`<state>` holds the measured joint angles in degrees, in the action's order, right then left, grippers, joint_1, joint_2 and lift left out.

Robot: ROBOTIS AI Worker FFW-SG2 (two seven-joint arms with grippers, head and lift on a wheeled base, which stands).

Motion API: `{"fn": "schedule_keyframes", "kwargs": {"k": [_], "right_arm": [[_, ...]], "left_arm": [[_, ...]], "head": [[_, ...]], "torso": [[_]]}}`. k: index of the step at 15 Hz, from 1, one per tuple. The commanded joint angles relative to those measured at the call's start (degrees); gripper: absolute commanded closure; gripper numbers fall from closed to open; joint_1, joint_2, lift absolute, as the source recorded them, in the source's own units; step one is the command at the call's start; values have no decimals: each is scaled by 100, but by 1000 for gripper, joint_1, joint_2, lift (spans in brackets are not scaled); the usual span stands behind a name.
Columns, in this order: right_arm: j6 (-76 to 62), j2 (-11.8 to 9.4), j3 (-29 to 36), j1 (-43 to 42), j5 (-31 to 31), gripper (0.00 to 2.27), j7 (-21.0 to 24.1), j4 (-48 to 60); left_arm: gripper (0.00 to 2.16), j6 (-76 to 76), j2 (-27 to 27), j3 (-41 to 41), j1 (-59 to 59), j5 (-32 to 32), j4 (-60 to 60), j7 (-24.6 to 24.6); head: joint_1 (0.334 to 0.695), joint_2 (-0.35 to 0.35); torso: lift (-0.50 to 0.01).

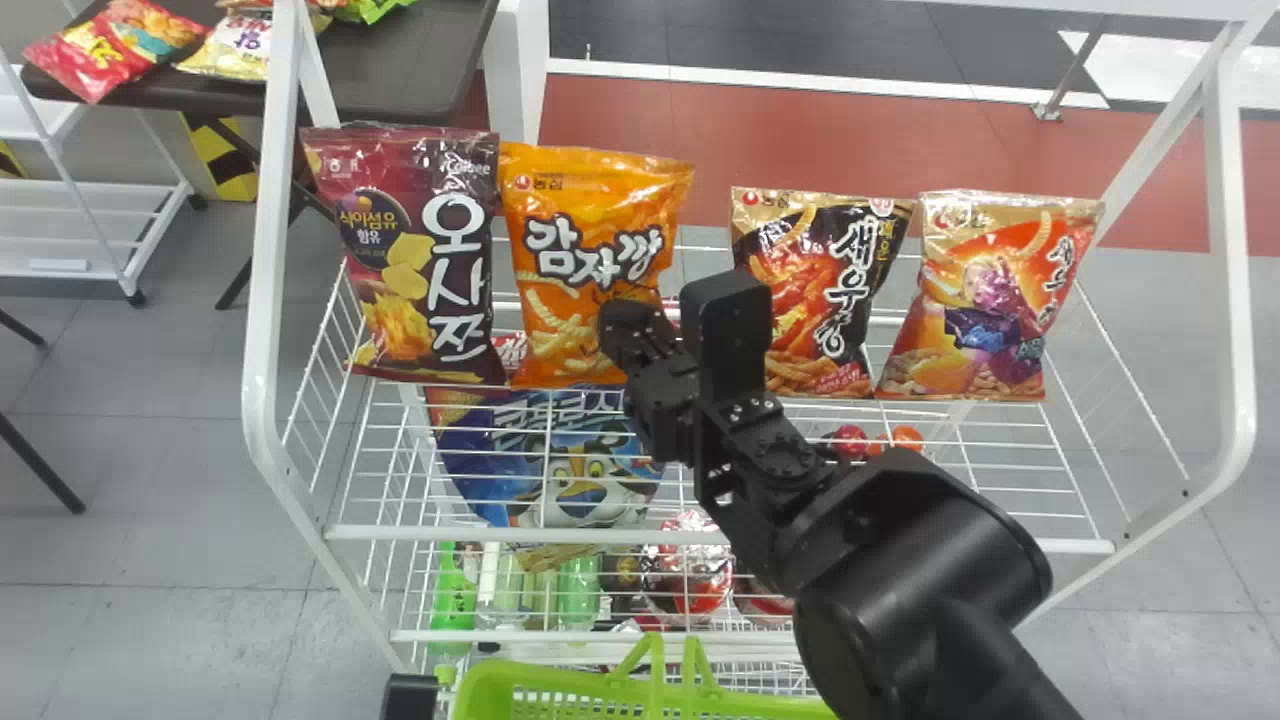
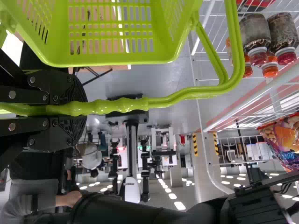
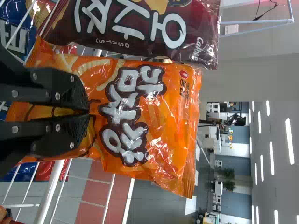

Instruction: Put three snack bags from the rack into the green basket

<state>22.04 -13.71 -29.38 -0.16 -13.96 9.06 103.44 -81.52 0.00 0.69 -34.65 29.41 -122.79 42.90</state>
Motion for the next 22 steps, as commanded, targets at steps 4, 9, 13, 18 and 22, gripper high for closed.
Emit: {"fn": "schedule_keyframes", "kwargs": {"k": [4,9,13,18,22], "right_arm": [[-28,-316,275,868,-19,2010,0,1064],[112,-782,671,2064,61,2010,105,2593],[1026,-1222,1260,2872,61,2010,175,3753],[2784,-1863,2139,3760,43,2010,140,4861],[4349,-2188,2517,3936,-212,2010,131,5476]], "left_arm": [[1865,0,15,-25,2,3,-26,60],[1865,0,15,-25,-7,3,-78,95],[1865,0,15,-25,-16,21,-96,113],[1865,158,15,-175,2,38,-78,166],[1865,158,15,-377,10,126,-61,192]], "head": [[695,-105],[695,-155],[695,-211],[695,-350],[695,-350]], "torso": [[0],[0],[0],[0],[0]]}}
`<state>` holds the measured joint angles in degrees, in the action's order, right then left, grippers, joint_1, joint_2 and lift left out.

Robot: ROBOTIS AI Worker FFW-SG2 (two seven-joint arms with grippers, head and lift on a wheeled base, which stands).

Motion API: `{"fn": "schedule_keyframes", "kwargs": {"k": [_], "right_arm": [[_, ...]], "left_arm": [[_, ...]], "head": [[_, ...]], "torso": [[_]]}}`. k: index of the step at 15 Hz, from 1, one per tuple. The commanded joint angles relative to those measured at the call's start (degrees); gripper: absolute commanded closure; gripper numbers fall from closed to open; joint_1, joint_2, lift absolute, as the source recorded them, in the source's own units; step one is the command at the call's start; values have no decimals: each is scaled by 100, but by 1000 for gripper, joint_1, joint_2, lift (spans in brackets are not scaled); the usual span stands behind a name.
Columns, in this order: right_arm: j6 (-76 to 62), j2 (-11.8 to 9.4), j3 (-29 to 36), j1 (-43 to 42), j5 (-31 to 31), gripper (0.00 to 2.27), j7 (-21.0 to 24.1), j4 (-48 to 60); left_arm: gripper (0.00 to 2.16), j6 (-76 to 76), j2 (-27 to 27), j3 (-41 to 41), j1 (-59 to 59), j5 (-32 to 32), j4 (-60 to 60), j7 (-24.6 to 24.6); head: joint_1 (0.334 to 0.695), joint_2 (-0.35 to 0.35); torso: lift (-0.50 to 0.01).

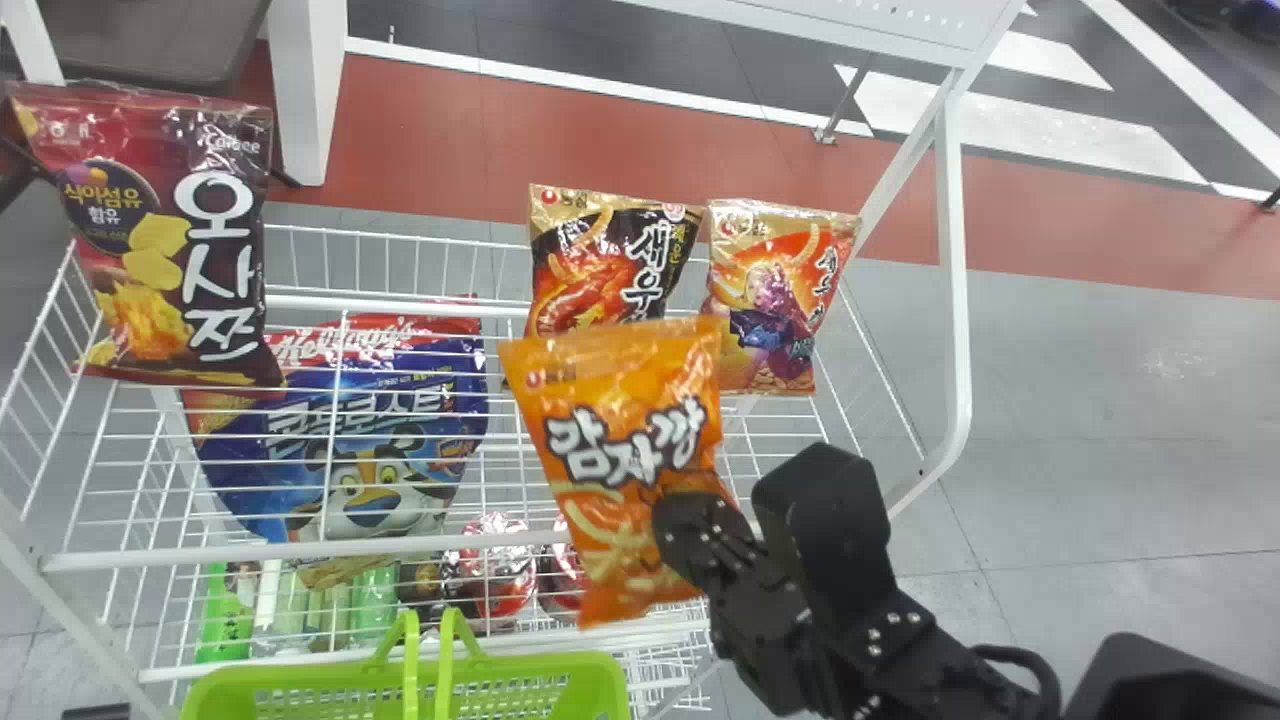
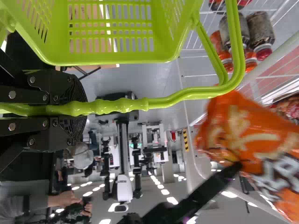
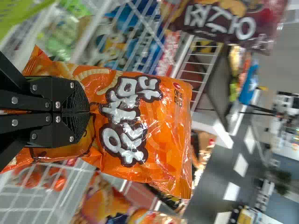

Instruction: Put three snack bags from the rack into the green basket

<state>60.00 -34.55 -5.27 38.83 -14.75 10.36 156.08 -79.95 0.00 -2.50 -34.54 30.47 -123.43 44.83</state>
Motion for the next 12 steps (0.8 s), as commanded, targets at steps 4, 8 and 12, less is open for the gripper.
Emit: {"fn": "schedule_keyframes", "kwargs": {"k": [4,8,12], "right_arm": [[2293,-113,105,37,-969,2010,-43,538],[2732,27,-71,98,-1566,2010,-131,441],[2135,370,-344,107,-1979,2010,-562,-341]], "left_arm": [[1865,35,15,-180,18,38,21,53],[1865,35,15,-154,9,82,3,53],[1865,35,15,-5,-35,73,-32,-35]], "head": [[695,-350],[695,-350],[695,-350]], "torso": [[0],[0],[0]]}}
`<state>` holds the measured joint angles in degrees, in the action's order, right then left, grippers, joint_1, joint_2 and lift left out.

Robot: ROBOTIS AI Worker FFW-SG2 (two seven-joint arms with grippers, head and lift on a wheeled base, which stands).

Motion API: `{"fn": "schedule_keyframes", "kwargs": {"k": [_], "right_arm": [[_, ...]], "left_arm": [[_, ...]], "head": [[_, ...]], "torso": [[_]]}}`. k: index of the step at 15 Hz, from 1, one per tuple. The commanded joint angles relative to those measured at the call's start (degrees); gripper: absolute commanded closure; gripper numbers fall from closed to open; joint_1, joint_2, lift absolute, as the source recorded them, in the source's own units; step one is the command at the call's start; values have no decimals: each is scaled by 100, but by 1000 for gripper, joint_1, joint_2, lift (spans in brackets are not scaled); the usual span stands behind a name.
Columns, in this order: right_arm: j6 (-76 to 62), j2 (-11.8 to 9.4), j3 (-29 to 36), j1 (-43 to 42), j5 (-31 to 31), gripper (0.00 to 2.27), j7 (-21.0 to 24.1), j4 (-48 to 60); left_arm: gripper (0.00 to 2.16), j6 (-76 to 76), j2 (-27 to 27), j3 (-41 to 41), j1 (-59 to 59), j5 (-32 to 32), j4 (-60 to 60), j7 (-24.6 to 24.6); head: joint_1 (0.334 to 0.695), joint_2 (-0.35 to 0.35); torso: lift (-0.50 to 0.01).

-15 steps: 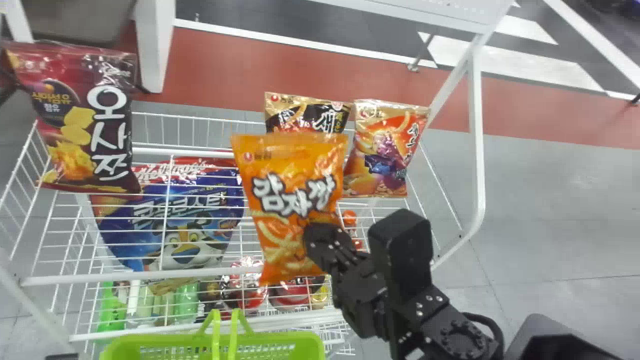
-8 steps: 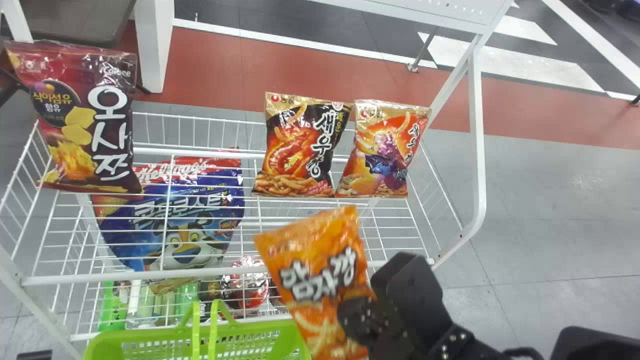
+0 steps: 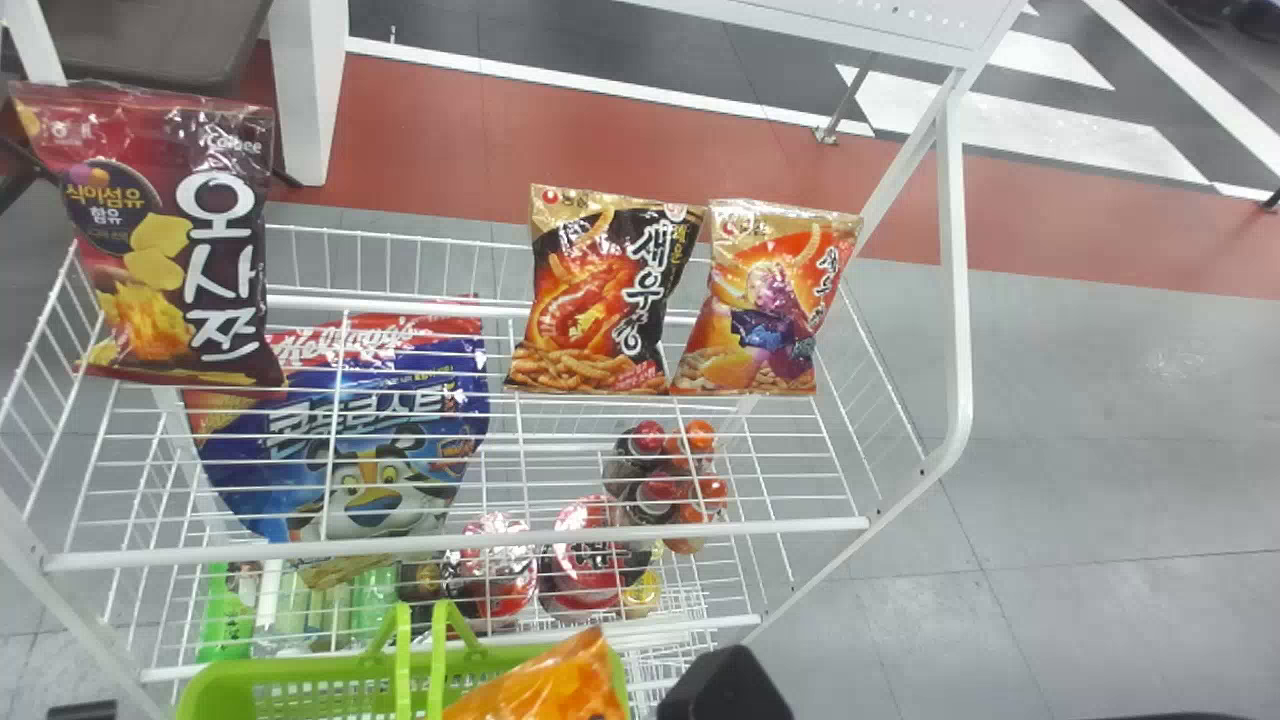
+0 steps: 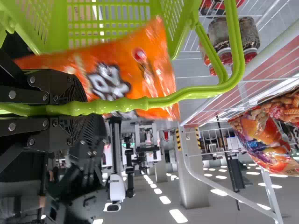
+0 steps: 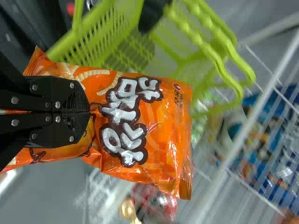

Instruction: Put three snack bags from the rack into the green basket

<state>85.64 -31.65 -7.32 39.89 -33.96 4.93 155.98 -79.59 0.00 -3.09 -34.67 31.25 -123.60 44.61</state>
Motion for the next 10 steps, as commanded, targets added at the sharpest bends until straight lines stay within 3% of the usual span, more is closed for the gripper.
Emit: {"fn": "schedule_keyframes", "kwargs": {"k": [1,4,10], "right_arm": [[-781,150,-287,-70,-49,2010,-71,-613],[-1607,256,-656,-368,12,2010,-186,-1325],[-1625,335,-1359,-922,197,2010,-212,-2564]], "left_arm": [[1865,0,15,71,-48,-5,-15,-5],[1865,18,15,133,-57,-22,-15,-14],[1865,35,15,221,-57,-84,-23,-14]], "head": [[695,-350],[695,-350],[695,-350]], "torso": [[0],[0],[0]]}}
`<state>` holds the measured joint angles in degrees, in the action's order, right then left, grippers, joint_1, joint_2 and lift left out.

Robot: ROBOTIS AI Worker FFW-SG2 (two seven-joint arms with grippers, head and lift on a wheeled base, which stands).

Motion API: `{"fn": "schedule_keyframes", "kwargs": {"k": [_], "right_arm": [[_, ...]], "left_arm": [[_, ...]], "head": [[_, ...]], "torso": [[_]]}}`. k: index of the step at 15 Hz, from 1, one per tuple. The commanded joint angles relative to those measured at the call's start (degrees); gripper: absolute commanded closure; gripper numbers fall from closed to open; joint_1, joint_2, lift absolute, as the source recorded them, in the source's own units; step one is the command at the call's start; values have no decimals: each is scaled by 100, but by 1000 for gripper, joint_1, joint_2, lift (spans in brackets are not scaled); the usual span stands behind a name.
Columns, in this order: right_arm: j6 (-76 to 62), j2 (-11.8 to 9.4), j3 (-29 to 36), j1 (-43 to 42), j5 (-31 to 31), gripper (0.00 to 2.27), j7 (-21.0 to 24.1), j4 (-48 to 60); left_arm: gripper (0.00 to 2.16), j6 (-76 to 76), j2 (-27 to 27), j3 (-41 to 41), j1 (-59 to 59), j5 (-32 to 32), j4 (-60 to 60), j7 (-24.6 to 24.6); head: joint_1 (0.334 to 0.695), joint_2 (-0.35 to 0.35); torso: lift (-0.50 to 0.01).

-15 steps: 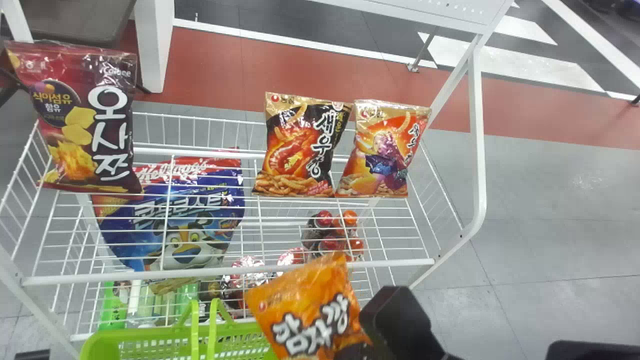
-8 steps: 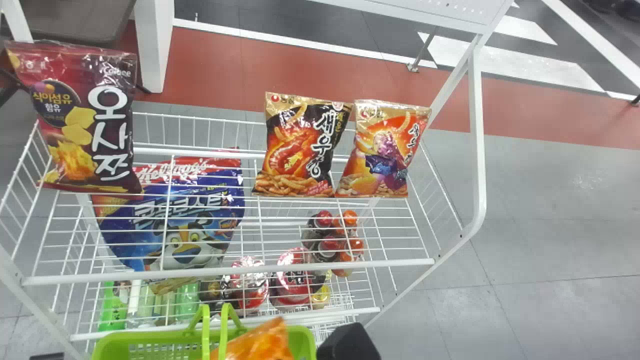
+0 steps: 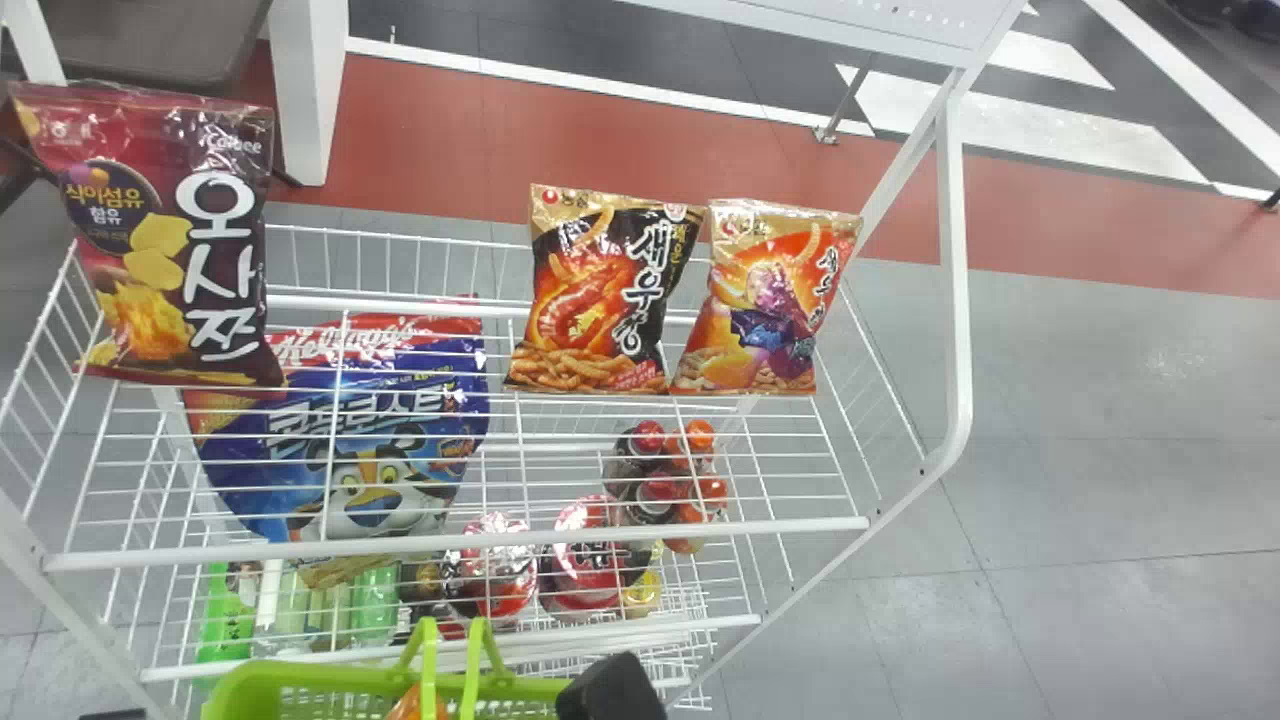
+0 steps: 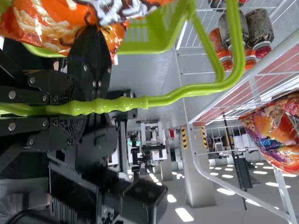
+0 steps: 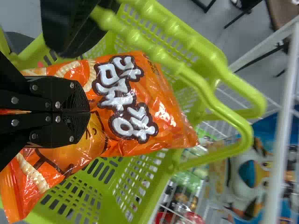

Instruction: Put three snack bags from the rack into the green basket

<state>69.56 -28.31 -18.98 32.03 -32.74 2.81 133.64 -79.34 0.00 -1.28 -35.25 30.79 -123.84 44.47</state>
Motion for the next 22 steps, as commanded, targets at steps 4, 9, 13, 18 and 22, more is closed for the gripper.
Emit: {"fn": "schedule_keyframes", "kwargs": {"k": [4,9,13,18,22], "right_arm": [[-561,97,-414,-232,488,508,-88,-787],[-684,27,17,49,998,53,-96,-49],[-2389,36,456,348,1059,63,-79,145],[-3795,115,773,67,1288,63,-88,-14],[-4885,387,764,-434,1507,46,53,-585]], "left_arm": [[1865,10,15,163,-26,-125,0,0],[1865,45,15,128,-79,-152,-9,44],[1865,115,15,93,-79,-196,0,61],[1865,186,15,163,-79,-231,52,61],[1865,203,15,409,-35,-433,61,-26]], "head": [[695,-350],[695,-350],[695,-350],[695,-350],[695,-349]], "torso": [[0],[0],[0],[0],[0]]}}
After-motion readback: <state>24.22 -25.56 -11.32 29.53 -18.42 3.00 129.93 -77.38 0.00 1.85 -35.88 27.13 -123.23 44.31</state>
